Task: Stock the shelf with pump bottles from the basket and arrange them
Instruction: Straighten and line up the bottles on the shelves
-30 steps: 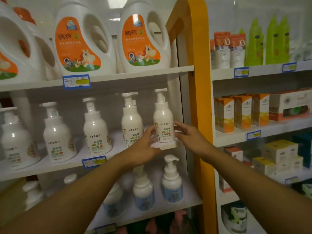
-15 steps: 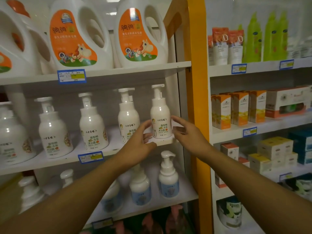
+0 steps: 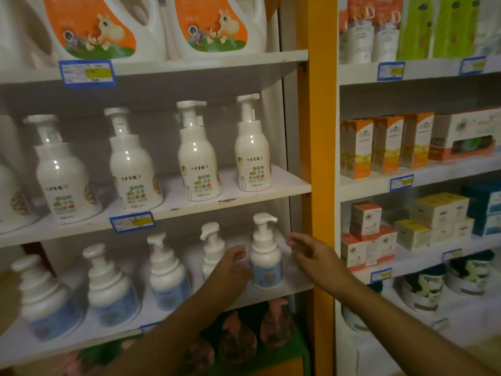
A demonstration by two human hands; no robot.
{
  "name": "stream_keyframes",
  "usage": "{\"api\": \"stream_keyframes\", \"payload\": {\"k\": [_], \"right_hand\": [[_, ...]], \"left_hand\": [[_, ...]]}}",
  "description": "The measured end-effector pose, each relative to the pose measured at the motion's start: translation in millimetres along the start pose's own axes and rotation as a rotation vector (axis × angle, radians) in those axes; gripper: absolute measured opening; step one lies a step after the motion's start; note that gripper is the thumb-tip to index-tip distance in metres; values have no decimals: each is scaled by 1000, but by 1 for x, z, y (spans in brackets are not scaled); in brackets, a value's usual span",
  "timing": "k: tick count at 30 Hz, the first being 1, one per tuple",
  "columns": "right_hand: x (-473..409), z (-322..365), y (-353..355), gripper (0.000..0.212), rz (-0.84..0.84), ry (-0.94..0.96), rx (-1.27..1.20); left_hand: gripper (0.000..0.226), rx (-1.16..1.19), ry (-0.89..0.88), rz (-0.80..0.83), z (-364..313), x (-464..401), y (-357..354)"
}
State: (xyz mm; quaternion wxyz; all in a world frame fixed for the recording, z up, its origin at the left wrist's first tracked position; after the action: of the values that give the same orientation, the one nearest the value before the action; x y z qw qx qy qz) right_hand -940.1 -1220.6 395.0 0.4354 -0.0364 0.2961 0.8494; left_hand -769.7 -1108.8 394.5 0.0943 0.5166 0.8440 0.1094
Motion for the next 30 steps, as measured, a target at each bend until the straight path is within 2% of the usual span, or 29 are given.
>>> {"api": "stream_keyframes", "payload": {"k": [3, 6, 9, 12, 19, 27, 30], "right_hand": [[3, -7, -21, 41, 95, -62, -21], [3, -12, -37, 36, 133, -55, -102], [3, -18, -41, 36, 108, -65, -158], [4, -21, -40, 34, 98, -60, -186], [6, -23, -41, 37, 79, -71, -215], [9, -24, -43, 44, 55, -50, -145], [19, -30, -40, 43, -26, -30, -88]], "left_hand": [[60, -69, 55, 18, 13, -7, -17], [56, -169, 29, 1, 20, -9, -25], [52, -197, -5, 9, 27, -11, -22], [62, -242, -45, 60, 24, -8, -20], [71, -132, -25, 151, 26, 0, -13], [75, -192, -106, 125, 31, 3, -16], [71, -216, -98, 92, 40, 12, -17]]}}
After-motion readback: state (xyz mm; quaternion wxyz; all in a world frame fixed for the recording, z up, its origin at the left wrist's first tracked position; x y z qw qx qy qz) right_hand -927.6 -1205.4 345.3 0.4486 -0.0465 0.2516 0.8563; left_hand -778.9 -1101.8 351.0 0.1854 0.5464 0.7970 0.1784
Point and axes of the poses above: each hand's wrist, its own x-axis away from the middle knuckle, its own y-axis out of the back of the hand, z = x × y, the point moved 1 cm from there along -x, towards the middle knuckle, and after that the axes turned 5 degrees about x, right-handed, at the moved point
